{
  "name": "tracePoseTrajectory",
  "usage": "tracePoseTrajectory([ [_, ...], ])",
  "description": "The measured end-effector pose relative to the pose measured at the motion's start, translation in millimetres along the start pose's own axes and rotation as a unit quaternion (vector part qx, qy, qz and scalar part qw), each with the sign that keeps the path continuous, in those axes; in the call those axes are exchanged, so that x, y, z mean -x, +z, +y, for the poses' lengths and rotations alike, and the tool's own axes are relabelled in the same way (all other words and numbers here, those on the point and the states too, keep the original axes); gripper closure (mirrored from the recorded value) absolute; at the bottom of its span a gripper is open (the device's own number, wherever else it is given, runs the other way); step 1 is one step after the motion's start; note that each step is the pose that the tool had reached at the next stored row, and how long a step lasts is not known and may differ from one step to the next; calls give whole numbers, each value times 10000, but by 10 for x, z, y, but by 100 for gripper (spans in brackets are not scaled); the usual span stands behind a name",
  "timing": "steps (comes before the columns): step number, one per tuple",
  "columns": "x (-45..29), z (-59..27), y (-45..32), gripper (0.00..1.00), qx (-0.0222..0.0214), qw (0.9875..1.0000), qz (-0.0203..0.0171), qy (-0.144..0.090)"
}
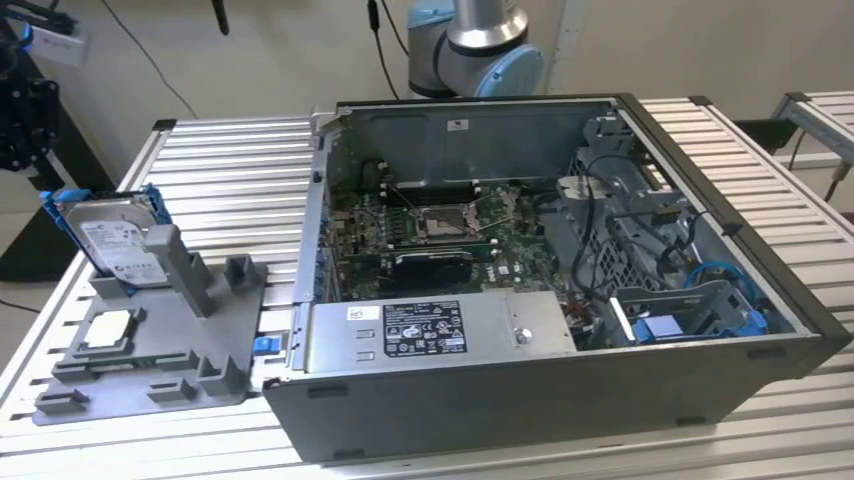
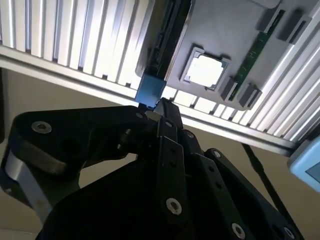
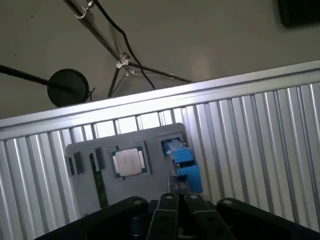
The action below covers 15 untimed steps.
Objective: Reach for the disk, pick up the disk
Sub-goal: 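Pick up the disk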
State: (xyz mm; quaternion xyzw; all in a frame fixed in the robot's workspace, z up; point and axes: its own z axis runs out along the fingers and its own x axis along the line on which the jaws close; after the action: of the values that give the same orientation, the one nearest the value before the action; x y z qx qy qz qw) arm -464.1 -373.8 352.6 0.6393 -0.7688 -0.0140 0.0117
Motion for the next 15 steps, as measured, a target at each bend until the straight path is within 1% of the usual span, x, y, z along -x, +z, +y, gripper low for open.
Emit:
tracePoseTrajectory([
  [2, 0, 0, 0, 100, -14, 9999, 3, -151],
  [6, 2, -6, 8, 100, -72, 9995, -3, -306],
  [12, 9, -44, 13, 100, -77, 9995, -3, -321],
  [13, 10, -48, 13, 0, -77, 9995, -3, -321],
  [15, 10, -52, 13, 0, -77, 9995, -3, -321],
])
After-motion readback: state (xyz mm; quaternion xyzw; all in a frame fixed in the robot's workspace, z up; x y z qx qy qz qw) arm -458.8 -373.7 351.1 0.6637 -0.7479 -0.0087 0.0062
